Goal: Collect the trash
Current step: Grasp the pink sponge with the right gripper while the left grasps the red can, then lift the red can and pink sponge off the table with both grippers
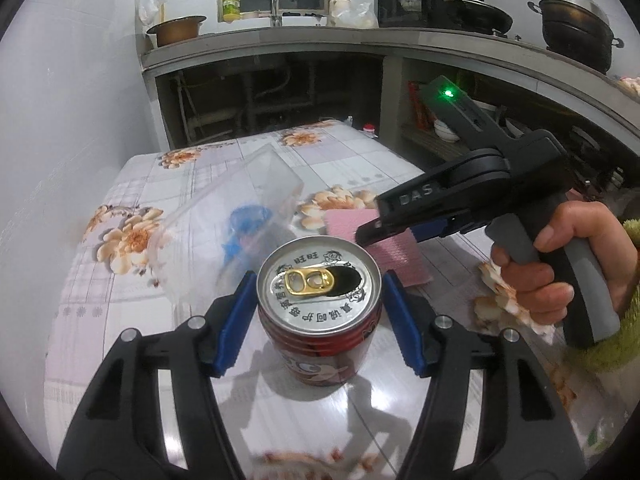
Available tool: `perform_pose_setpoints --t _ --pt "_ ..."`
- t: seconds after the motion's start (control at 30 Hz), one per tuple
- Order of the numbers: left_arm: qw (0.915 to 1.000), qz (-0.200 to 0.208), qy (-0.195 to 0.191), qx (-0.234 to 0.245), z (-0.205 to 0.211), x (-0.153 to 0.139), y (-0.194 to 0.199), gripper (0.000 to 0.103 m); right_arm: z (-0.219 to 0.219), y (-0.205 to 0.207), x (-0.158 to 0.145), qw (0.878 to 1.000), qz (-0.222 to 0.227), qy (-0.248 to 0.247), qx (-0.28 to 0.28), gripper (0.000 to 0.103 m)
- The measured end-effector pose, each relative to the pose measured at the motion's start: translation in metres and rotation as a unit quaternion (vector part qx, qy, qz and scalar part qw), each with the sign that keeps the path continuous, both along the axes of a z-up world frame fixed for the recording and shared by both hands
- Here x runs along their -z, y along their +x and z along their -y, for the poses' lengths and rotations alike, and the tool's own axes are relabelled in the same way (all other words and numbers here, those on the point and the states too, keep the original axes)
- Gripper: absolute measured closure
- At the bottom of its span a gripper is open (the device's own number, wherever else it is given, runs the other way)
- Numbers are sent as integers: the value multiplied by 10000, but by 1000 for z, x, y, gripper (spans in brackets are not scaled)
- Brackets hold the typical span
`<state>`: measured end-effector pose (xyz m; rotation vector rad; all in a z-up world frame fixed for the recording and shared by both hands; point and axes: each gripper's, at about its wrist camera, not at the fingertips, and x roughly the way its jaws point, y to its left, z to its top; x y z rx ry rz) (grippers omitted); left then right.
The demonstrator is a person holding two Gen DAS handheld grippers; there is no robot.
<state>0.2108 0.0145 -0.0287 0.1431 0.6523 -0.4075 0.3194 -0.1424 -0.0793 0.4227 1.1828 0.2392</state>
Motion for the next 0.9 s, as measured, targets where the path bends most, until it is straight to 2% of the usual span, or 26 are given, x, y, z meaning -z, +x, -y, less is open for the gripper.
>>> perform_pose_setpoints --t 0.2,0.33,0.47,0.5,0.53,0.6,0.63,0.7,0.8,0.9 --pt "9991 -232 -225 273 -2 -2 -43 43 16 -59 -1 9994 -121 -14 -311 45" --pt "9985 -239 -238 422 -1 -2 -81 43 19 -112 -3 9962 -197 -182 -835 44" --pt "9988 -229 -286 316 -1 -1 -112 43 13 -157 -8 9914 -132 -512 -1198 42" --pt "9988 -224 -305 310 0 -1 -116 43 10 -165 -8 9908 -127 -563 -1226 38" --pt "9988 -195 -334 302 0 0 -119 43 8 -170 -8 9906 -103 -642 -1202 33" --pt "9985 -184 -384 337 1 1 -121 40 6 -174 -9 9906 14 -768 -1128 30" --pt "9984 -226 -428 289 0 2 -119 32 5 -177 -10 9910 56 -802 -1071 29" --pt "9979 -232 -565 224 -3 1 -117 26 2 -180 -14 9917 147 -843 -960 26" --pt "9971 -279 -689 189 -10 3 -114 26 -8 -190 -22 9885 499 -959 -1062 18" --pt "9966 -319 -713 253 -13 5 -112 26 -17 -194 -24 9834 662 -1220 -1167 16"
